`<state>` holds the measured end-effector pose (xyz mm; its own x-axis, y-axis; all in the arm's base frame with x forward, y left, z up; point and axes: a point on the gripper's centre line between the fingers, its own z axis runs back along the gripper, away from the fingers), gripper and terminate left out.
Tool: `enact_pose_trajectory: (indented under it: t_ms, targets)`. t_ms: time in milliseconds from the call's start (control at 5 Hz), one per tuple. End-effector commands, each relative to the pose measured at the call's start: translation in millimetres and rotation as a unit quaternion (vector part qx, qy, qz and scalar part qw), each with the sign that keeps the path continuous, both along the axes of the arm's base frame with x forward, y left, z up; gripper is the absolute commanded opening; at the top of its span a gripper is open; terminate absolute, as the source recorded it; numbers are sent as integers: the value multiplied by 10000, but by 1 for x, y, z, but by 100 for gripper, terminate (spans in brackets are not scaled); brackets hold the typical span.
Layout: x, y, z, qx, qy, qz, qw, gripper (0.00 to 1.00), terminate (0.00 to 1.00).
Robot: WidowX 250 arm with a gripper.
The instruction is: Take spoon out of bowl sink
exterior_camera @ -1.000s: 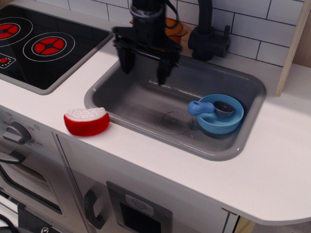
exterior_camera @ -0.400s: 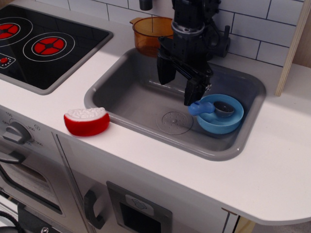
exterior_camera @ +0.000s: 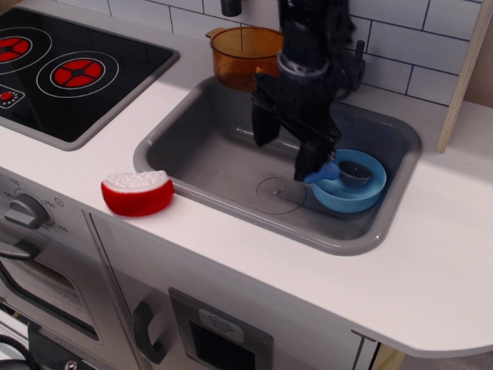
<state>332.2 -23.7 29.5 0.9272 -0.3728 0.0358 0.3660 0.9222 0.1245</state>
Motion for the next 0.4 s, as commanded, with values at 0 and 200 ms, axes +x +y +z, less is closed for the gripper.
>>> enact_pose_trajectory:
  t_ms: [0,200]
  targets:
    - [6,-7,-5,1,50,-205,9998,100,0]
    - [8,-8,-6,-25,80,-221,9997,100,0]
